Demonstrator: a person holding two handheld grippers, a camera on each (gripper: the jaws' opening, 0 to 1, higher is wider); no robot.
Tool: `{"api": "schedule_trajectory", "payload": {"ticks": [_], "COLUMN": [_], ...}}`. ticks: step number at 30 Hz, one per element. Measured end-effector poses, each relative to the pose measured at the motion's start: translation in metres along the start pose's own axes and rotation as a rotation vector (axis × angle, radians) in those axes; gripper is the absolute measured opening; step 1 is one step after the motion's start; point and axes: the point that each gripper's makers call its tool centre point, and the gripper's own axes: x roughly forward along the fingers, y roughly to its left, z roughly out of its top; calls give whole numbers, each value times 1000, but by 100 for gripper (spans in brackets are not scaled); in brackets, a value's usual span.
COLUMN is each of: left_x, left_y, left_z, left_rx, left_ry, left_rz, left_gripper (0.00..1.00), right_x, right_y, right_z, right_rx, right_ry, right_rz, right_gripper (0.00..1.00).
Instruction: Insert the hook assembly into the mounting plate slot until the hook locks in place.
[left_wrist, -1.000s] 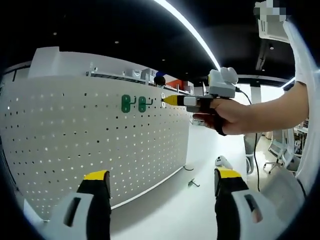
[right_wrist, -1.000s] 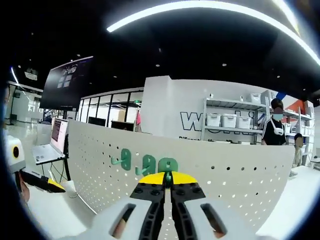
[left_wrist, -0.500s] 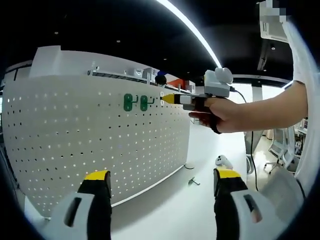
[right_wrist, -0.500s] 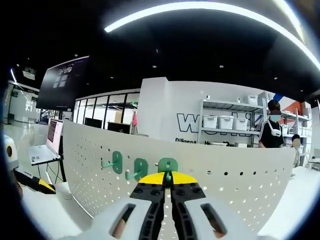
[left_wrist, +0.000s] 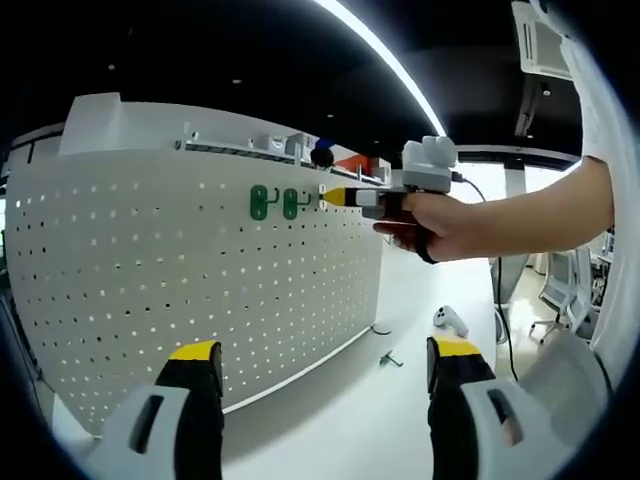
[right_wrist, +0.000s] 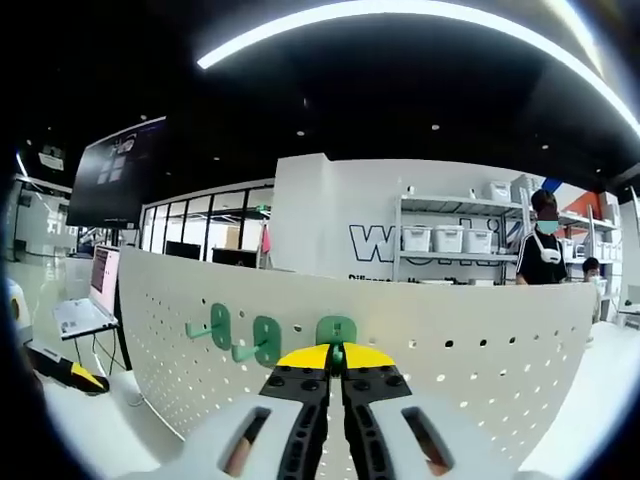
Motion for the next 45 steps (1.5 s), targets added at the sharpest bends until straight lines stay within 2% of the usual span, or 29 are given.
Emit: {"api": "schedule_trajectory", "payload": {"ticks": [12, 17, 20, 28, 45], "left_x": [-3, -5, -7, -7, -9], "left_y": [2, 4, 5, 3, 3], "left_z": [-4, -6, -7, -6, -8], "left_rx": [4, 4, -2, 2, -6], "left_ry": [14, 20, 21, 18, 18], "left_rz": [5, 7, 10, 5, 7], "left_gripper": [86, 86, 86, 85, 84], "right_x": [6, 8, 8, 11, 9], "right_y": [-2, -1, -1, -2, -2], "right_z": [-8, -10, -10, -12, -13], "right_rx": [41, 69, 45, 88, 68], "right_ry": [11, 15, 38, 48, 58], "right_rz": [-28, -69, -103, -185, -190], "right_gripper": [1, 1, 1, 1, 2]}}
